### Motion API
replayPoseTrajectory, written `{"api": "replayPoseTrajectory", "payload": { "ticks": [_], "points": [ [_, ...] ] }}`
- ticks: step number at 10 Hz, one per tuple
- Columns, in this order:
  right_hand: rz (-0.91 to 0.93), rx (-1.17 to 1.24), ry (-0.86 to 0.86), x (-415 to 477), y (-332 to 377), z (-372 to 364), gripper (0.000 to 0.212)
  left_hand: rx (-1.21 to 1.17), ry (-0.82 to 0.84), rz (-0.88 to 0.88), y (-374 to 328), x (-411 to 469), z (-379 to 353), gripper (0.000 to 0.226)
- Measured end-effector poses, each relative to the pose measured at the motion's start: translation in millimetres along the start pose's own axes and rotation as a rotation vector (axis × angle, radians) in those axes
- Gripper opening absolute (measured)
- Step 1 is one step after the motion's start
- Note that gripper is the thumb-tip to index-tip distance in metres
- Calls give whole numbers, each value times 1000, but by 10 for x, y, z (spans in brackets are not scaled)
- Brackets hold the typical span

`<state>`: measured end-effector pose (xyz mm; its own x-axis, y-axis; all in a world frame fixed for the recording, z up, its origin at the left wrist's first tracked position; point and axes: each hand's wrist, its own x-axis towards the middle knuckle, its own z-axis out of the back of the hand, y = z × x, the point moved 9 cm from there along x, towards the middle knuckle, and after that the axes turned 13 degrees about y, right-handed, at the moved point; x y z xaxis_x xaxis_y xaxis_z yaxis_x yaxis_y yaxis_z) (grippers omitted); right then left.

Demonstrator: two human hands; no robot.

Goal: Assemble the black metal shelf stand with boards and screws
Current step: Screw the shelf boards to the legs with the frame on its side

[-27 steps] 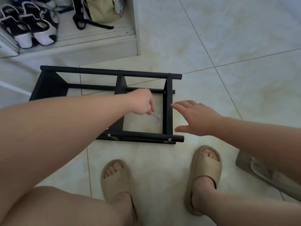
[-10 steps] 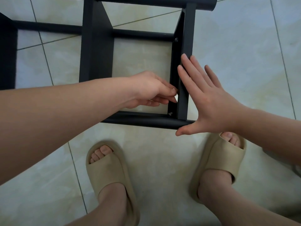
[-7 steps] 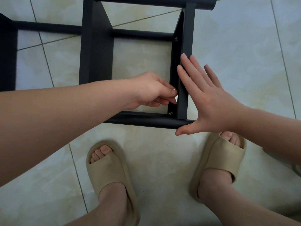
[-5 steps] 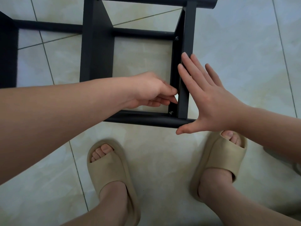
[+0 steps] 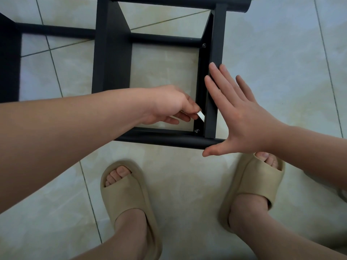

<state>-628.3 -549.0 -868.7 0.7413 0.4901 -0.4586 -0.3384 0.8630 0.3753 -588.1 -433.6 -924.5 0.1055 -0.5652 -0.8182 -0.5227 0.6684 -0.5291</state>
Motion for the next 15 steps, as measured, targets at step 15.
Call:
{"api": "replayPoseTrajectory", "payload": {
  "ticks": [15],
  "points": [
    [10, 26, -9, 0, -4, -13, 141, 211, -86, -171, -194, -122, 67, 17]
  ]
}}
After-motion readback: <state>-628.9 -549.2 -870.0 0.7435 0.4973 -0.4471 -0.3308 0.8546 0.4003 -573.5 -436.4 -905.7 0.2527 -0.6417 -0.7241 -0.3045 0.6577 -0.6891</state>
